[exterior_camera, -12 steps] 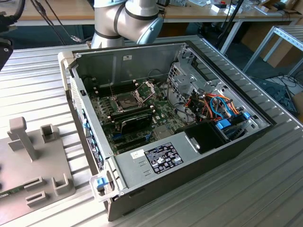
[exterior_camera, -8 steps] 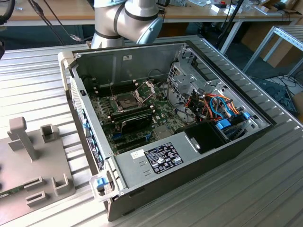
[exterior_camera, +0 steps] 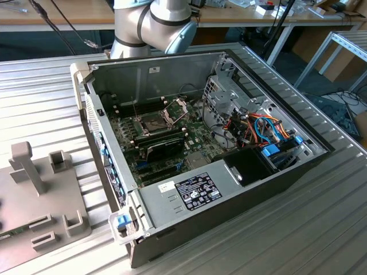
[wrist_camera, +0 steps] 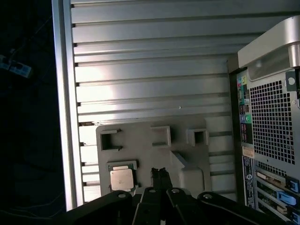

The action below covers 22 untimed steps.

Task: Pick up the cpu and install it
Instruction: 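Reach for the cpu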

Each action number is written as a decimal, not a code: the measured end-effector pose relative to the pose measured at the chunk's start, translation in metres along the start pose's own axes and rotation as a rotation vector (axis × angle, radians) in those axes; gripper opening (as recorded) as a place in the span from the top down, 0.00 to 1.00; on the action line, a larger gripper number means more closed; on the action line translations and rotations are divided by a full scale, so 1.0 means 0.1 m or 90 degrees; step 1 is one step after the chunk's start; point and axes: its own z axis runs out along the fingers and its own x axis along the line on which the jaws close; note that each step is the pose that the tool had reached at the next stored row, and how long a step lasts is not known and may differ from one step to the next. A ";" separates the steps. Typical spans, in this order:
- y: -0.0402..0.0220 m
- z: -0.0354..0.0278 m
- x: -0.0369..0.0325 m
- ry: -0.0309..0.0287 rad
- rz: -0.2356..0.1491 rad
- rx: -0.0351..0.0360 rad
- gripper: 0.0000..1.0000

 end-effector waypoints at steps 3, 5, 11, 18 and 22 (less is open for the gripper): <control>-0.005 0.007 0.066 0.0000 0.000 0.0000 0.89; -0.007 0.011 0.091 0.0001 0.000 0.0000 0.89; -0.009 0.015 0.110 0.0002 0.000 0.0000 0.89; -0.010 0.054 0.112 0.0155 0.001 0.0007 0.89; -0.011 0.055 0.112 0.0162 0.001 0.0008 0.89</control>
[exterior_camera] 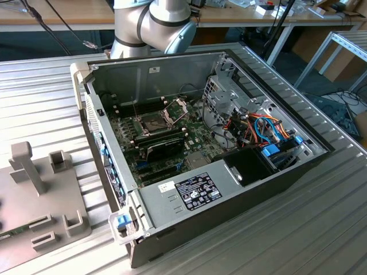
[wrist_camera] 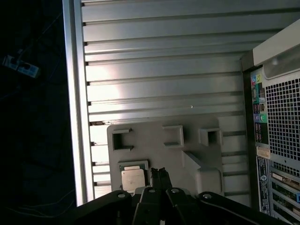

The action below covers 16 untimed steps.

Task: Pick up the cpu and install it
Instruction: 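Reach for the cpu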

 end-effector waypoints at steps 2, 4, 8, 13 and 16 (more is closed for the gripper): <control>0.000 0.000 0.000 0.0000 0.000 -0.0001 0.89; 0.000 0.002 0.000 0.0000 0.000 -0.0002 0.89; -0.002 0.052 0.000 0.0000 0.000 -0.0002 0.89; -0.007 0.167 0.000 0.0000 0.000 -0.0002 0.89; -0.010 0.221 -0.001 0.0000 0.000 -0.0002 0.89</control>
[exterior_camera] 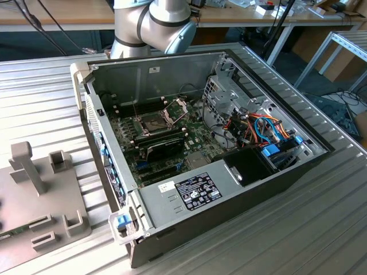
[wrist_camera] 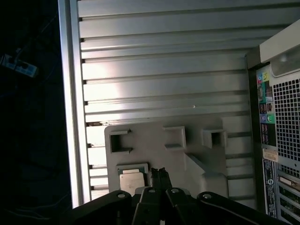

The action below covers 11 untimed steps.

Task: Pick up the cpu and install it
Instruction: 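Reach for the cpu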

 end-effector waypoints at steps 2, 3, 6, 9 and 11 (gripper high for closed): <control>-0.001 0.033 0.000 0.0000 0.000 0.0000 0.89; -0.003 0.054 0.000 0.0000 0.000 0.0000 0.89; -0.004 0.090 -0.001 0.0000 0.000 0.0000 0.89; -0.004 0.094 0.000 0.0001 0.000 0.0001 0.89; -0.004 0.104 -0.001 -0.0002 0.000 -0.0001 0.89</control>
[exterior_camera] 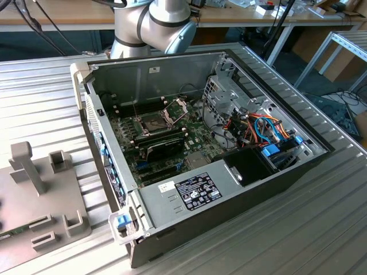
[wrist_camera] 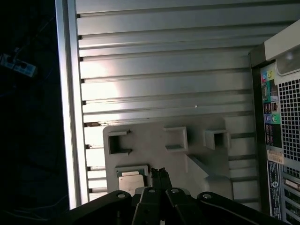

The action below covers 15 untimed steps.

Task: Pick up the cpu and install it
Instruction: 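Reach for the cpu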

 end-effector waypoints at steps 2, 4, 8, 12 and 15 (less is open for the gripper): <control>-0.002 0.012 0.003 0.0001 0.000 0.0001 0.89; -0.003 0.030 0.022 0.0001 0.000 0.0001 0.89; -0.010 0.065 0.090 0.0002 0.000 0.0001 0.89; -0.016 0.095 0.156 0.0002 0.000 0.0001 0.89; -0.023 0.120 0.228 0.0001 0.000 0.0001 0.89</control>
